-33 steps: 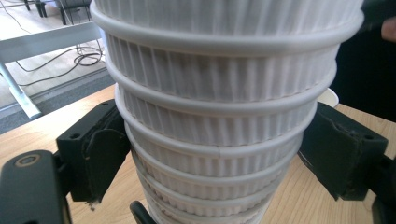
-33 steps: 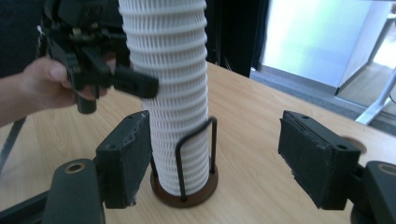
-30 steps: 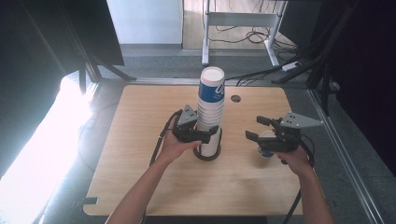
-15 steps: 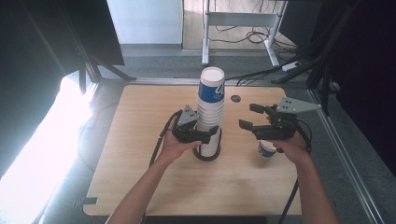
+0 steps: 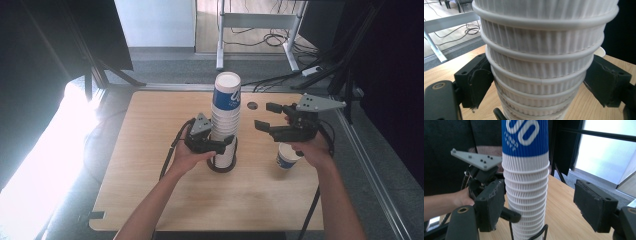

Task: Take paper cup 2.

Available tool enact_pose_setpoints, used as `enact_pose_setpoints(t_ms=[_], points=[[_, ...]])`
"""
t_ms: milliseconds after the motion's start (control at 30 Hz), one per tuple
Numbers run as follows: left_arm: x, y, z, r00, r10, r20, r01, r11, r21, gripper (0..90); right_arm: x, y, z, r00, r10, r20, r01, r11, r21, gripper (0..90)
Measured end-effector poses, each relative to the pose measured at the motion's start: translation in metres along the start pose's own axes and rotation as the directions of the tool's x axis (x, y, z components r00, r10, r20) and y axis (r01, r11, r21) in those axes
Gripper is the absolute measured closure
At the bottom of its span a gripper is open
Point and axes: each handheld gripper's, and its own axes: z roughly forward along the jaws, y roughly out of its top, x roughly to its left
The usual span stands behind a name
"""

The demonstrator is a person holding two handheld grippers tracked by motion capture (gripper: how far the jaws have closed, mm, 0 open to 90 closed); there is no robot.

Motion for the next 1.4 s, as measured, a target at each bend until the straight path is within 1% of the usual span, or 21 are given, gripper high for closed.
enact_pose_setpoints(t_ms=[167,333,633,867,1133,1400], points=[[-0.001,0.0,0.0,1.0,-0.007,0.003,0.007,1.0,-0.003,13.2,0.0,0.014,0.004,0.9998,-0.003,-0.02,0.003,1.0,-0.009,24.8],[-0.001,0.0,0.0,1.0,-0.008,0.003,0.008,1.0,-0.003,13.2,0.001,0.024,0.014,0.9993,-0.009,-0.037,0.008,1.0,-0.008,24.5],[-0.002,0.0,-0.001,1.0,-0.009,0.001,0.009,1.0,-0.001,13.2,0.003,0.033,0.03,0.9984,-0.015,-0.054,0.015,1.0,-0.001,23.6],[-0.003,-0.001,-0.001,1.0,-0.009,-0.002,0.009,0.9999,-0.004,13.2,0.001,0.041,0.036,0.9979,-0.009,-0.063,0.008,1.0,-0.011,22.7],[-0.003,0.0,-0.001,0.9999,-0.011,-0.003,0.011,0.9999,-0.005,13.2,0.004,0.052,0.045,0.9974,-0.014,-0.071,0.013,1.0,-0.019,20.2],[-0.003,0.0,-0.001,1.0,-0.009,-0.003,0.009,1.0,-0.002,13.2,0.004,0.061,0.062,0.9963,-0.009,-0.086,0.009,1.0,-0.008,17.6]])
